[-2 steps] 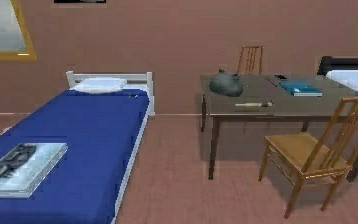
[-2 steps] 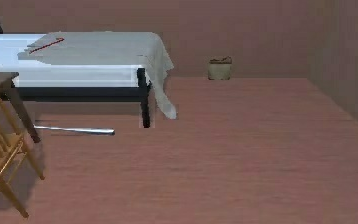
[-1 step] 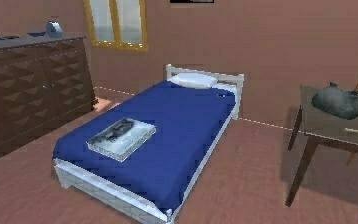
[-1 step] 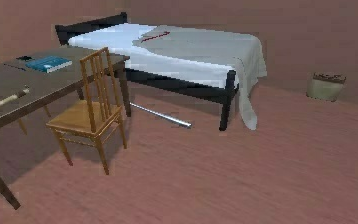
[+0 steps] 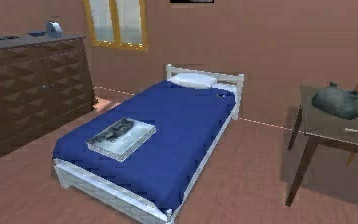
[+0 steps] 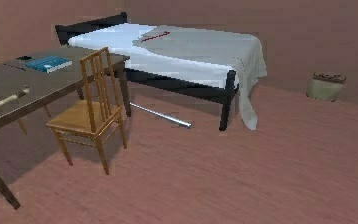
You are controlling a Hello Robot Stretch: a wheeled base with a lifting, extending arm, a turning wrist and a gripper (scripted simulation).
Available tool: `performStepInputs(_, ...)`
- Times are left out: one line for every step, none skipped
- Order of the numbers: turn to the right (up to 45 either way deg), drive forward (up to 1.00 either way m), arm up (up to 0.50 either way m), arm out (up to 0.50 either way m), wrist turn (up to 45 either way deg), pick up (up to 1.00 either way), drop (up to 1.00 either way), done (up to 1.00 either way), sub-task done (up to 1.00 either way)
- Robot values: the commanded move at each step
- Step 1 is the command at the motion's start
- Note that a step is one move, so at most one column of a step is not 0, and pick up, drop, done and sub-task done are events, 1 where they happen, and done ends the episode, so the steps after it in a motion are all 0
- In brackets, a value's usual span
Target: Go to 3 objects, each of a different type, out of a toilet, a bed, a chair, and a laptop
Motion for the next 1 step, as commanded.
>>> performStepInputs(45.0, 0.00, 0.00, 0.00, 0.0, 0.00, 0.00, 0.00, 0.00)
